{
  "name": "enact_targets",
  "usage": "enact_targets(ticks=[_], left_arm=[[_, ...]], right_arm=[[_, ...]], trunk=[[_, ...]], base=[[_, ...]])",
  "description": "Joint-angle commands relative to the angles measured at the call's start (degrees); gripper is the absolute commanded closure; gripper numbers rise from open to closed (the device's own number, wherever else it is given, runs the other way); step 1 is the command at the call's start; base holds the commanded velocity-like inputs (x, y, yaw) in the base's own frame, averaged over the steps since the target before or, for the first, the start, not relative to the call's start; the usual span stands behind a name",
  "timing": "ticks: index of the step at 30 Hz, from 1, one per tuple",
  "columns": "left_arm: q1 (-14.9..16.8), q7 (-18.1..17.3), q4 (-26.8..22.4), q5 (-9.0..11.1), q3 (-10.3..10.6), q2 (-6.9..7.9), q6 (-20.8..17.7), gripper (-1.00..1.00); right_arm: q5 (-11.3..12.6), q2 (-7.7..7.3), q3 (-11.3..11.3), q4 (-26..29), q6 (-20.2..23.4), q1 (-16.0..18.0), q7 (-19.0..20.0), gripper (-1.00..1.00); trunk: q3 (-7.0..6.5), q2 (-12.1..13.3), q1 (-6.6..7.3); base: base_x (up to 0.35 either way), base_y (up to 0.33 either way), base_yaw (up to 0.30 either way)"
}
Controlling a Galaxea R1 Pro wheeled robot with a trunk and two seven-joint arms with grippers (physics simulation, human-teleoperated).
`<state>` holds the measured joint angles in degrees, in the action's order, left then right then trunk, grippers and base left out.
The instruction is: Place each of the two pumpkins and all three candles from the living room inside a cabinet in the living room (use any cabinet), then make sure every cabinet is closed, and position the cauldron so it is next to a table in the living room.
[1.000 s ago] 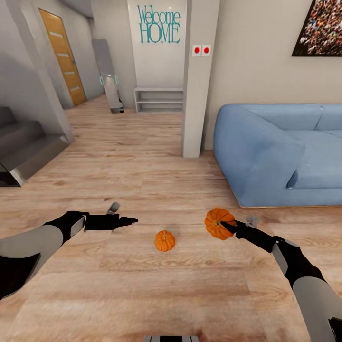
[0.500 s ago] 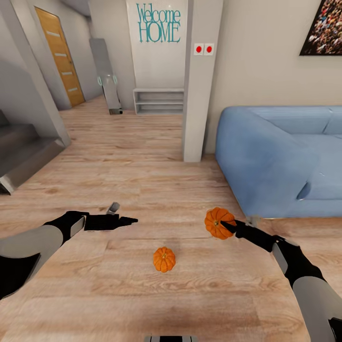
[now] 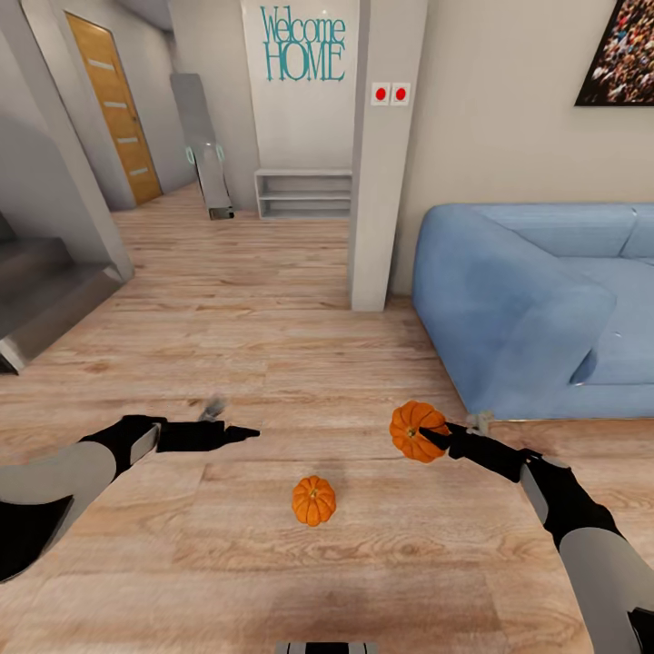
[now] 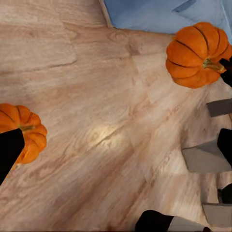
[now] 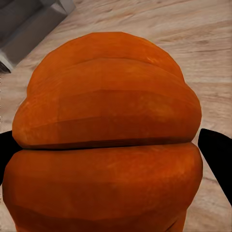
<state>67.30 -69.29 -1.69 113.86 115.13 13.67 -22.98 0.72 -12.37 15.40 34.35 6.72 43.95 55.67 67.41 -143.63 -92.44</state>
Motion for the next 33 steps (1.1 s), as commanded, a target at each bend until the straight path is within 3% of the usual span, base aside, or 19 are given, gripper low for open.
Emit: enact_targets(ticks=[1, 2, 3, 6, 8, 9, 10, 12, 13, 15, 17, 18, 19, 21, 23, 24, 26, 29, 33], left_arm=[[-0.55, 1.48, -0.04, 0.07, -0.39, 0.38, 0.07, -1.00], [-1.71, 3.33, -0.47, 0.16, -0.38, 1.74, 0.21, -1.00], [-3.22, 3.89, -2.14, 0.17, -0.35, 2.19, 0.37, -1.00], [-6.41, 4.11, -5.47, 0.19, -0.35, 2.61, 1.14, -1.00], [-8.61, 4.33, -6.10, 0.29, -0.38, 2.66, 2.10, -1.00], [-10.72, 4.83, -5.98, 1.50, -0.56, 2.60, 2.49, -1.00], [-12.29, 6.79, -5.92, 4.61, -0.69, 2.36, 2.65, -1.00], [-13.38, 10.73, -5.94, 8.64, -0.69, 2.13, 2.78, -1.00], [-14.43, 17.11, -5.90, 12.62, -0.71, 1.80, 3.44, -1.00], [-14.77, 21.73, -5.86, 15.10, -0.74, 1.59, 4.64, -1.00], [-14.96, 27.26, -5.50, 19.77, -0.82, 0.84, 6.87, -1.00], [-14.99, 28.59, -3.98, 21.14, -1.69, 0.51, 7.37, -1.00], [-14.98, 28.94, -2.53, 21.14, -3.78, -0.12, 7.46, -1.00], [-14.95, 28.73, -1.69, 21.14, -6.71, -0.53, 7.53, -1.00], [-14.96, 28.66, -1.71, 21.14, -7.30, -0.82, 7.62, -1.00], [-14.98, 28.69, -1.88, 21.14, -7.47, -1.57, 7.63, -1.00], [-15.00, 28.69, -2.01, 21.14, -7.55, -2.54, 7.57, -1.00], [-15.01, 28.53, -2.18, 16.96, -7.55, -3.52, 7.60, -1.00], [-14.95, 26.01, -2.15, 15.39, -7.55, -3.57, 7.76, -1.00]], right_arm=[[0.04, -0.01, 0.02, 0.03, 0.11, 0.00, 0.05, 1.00], [0.23, -0.02, 0.05, 0.44, 0.72, 0.02, 0.95, 1.00], [0.59, -0.01, 0.09, 0.96, 2.88, 0.01, 2.80, 1.00], [3.14, 0.00, 0.12, 1.28, 8.99, 0.01, 6.21, 1.00], [5.83, 0.02, 0.09, 2.08, 11.30, 0.03, 7.68, 1.00], [9.03, 0.05, 0.01, 4.17, 12.21, 0.07, 8.14, 1.00], [10.84, 0.11, -0.10, 5.57, 12.96, 0.08, 8.22, 1.00], [13.25, 1.22, -0.28, 8.09, 16.93, 0.14, 8.27, 1.00], [14.19, 2.63, -0.33, 10.49, 20.83, 0.16, 8.25, 1.00], [14.62, 3.70, -0.30, 13.29, 23.28, 0.17, 8.24, 1.00], [15.35, 4.47, -0.29, 16.28, 24.79, 0.17, 8.23, 1.00], [17.83, 4.64, -0.29, 16.87, 25.05, 0.29, 8.23, 1.00], [20.94, 4.69, -0.34, 17.02, 25.13, 0.47, 8.23, 1.00], [23.93, 4.82, -0.80, 16.85, 25.17, 0.58, 8.04, 1.00], [24.49, 5.20, -2.80, 16.82, 25.18, 0.60, 7.84, 1.00], [24.73, 5.31, -4.57, 16.86, 25.18, 0.61, 7.77, 1.00], [24.96, 5.38, -5.98, 16.82, 25.18, 0.61, 7.72, 1.00], [25.19, 5.38, -6.82, 16.64, 25.19, 0.61, 7.68, 1.00], [25.28, 5.34, -6.94, 16.56, 25.19, 0.63, 7.70, 1.00]], trunk=[[-0.01, 0.00, 0.00], [-0.01, 0.00, 0.00], [-0.01, 0.00, 0.00], [-0.01, 0.00, 0.00], [-0.01, 0.00, 0.00], [-0.01, 0.00, 0.00], [-0.01, 0.00, 0.00], [-0.01, 0.00, 0.00], [-0.01, 0.00, 0.00], [-0.01, 0.00, 0.00], [-0.01, 0.00, 0.00], [-0.01, 0.00, 0.00], [-0.01, 0.00, 0.00], [-0.01, 0.00, 0.00], [-0.01, 0.00, 0.00], [-0.01, 0.00, 0.00], [-0.01, 0.00, 0.00], [-0.01, 0.00, 0.00], [-0.01, 0.00, 0.00]], base=[[0.000, 0.000, 0.000], [0.000, 0.000, 0.000], [0.000, 0.000, 0.000], [0.000, 0.000, 0.000], [0.000, 0.000, 0.000], [0.000, 0.000, 0.000], [0.000, 0.000, 0.000], [0.000, 0.000, 0.000], [0.000, 0.000, 0.000], [0.000, 0.000, 0.000], [0.000, 0.000, 0.000], [0.000, 0.000, 0.000], [0.000, 0.000, 0.000], [0.000, 0.000, 0.000], [0.000, 0.000, 0.000], [0.000, 0.000, 0.000], [0.000, 0.000, 0.000], [0.000, 0.000, 0.000], [0.000, 0.000, 0.000]])
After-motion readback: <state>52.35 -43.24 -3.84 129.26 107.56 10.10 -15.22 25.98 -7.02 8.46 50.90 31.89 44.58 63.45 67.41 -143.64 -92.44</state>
